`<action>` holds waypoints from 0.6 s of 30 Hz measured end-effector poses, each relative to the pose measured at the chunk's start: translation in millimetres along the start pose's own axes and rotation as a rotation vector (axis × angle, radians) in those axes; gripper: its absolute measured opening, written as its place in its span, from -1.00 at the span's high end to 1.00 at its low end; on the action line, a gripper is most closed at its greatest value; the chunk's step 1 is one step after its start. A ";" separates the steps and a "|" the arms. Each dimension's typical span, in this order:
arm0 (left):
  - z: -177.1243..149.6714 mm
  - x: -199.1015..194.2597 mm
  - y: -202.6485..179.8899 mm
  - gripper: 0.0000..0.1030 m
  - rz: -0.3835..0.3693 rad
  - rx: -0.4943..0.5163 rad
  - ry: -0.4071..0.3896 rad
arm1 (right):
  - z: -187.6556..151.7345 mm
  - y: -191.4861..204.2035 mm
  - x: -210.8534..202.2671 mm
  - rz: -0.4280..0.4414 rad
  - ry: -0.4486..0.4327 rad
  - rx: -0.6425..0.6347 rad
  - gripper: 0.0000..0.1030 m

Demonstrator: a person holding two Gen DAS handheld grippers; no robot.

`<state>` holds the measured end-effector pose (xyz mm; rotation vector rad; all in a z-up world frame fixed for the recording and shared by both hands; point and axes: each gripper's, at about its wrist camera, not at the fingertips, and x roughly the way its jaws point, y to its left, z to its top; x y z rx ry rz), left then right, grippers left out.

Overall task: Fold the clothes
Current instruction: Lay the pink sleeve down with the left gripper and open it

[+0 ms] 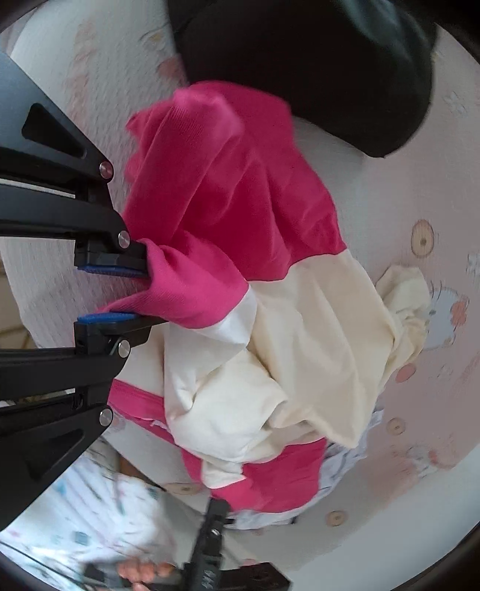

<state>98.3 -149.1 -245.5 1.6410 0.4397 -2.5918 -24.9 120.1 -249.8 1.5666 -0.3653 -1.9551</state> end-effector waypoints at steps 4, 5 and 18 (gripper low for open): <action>-0.1 -1.8 -12.2 0.74 0.060 0.151 0.007 | -0.8 -1.9 -3.4 0.113 -0.003 0.064 0.67; -0.7 -1.5 -16.3 0.74 0.077 0.185 0.007 | 0.2 -4.4 -2.5 0.071 -0.010 0.066 0.67; -21.1 -13.5 -5.4 0.55 -0.084 -0.002 -0.026 | -7.1 -14.1 -7.3 -0.157 -0.073 0.005 -0.23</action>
